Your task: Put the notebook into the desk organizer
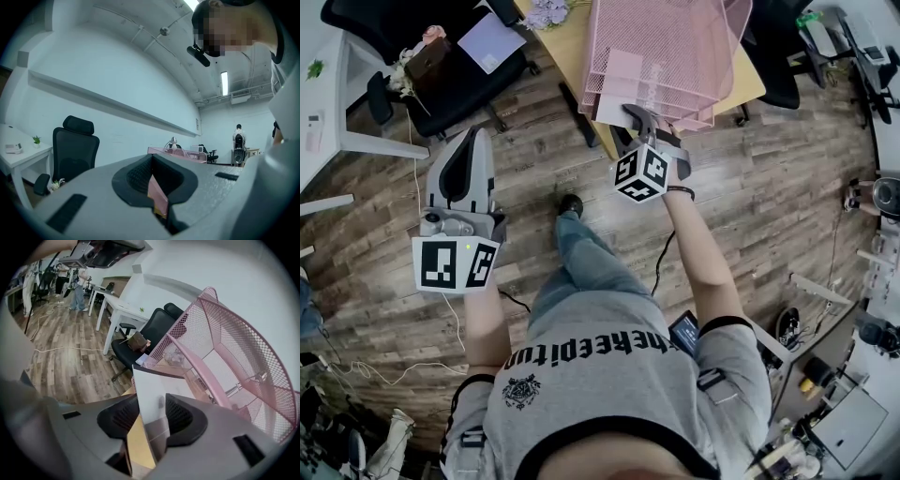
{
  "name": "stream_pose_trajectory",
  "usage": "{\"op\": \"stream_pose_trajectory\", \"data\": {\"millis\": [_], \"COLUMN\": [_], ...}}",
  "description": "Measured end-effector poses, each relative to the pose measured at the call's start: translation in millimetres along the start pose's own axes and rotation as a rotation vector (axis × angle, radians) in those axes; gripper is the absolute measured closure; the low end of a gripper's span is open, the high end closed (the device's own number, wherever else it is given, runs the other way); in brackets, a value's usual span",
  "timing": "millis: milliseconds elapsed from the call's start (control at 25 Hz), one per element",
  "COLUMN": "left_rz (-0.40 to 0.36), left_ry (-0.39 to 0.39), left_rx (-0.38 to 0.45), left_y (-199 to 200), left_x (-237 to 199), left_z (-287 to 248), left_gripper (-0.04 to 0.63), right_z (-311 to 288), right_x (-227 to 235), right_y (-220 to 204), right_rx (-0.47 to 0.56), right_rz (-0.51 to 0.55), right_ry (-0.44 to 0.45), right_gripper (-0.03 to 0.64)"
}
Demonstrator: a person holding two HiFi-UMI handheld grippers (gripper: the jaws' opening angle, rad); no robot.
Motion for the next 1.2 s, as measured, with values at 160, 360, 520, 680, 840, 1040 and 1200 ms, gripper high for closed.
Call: {"op": "stream_pose_trajectory", "data": {"millis": [160,360,520,680,840,1040,1200], "left_rz": [0.002,0.003,0.005,0.006,0.006,0.004,0.004], "left_ry": [0.0,0.002,0.002,0.002,-0.002,-0.005,0.001], "left_rx": [-0.007,-0.011,-0.015,-0.02,-0.023,-0.028,-0.032], "left_y": [-1.7,-3.4,-5.8,-7.4,-9.0,-8.7,-9.4], "left_x": [0.3,-0.6,-0.3,1.1,3.6,4.6,2.4], "left_z": [-4.6,-8.5,-10.1,-10.9,-11.7,-12.2,-10.2], "left_gripper": [0.592,0.592,0.592,0.592,0.592,0.592,0.592], "right_z": [0.6,-1.4,-5.0,-0.1,4.5,0.6,-5.2], "right_x": [7.2,19.6,23.8,27.5,35.4,39.2,46.4], "right_y": [1.9,1.4,-0.7,-0.8,0.4,-2.8,-5.9], "right_rx": [0.016,-0.002,-0.014,0.016,0.046,0.018,0.035], "right_rz": [-0.026,-0.067,-0.129,-0.219,-0.361,-0.401,-0.527], "right_ry": [-0.014,-0.094,-0.099,-0.079,-0.074,-0.168,-0.214], "right_gripper": [0.475,0.499,0.497,0.498,0.5,0.5,0.5]}}
Point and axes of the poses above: the fingertips, and each gripper's own axes: z backward along the fingers, x to its right, y out of its top, the point moved 5 cm from there along z, backward along the fingers, and after that the axes turned 3 degrees about y, right-handed, at the moved point
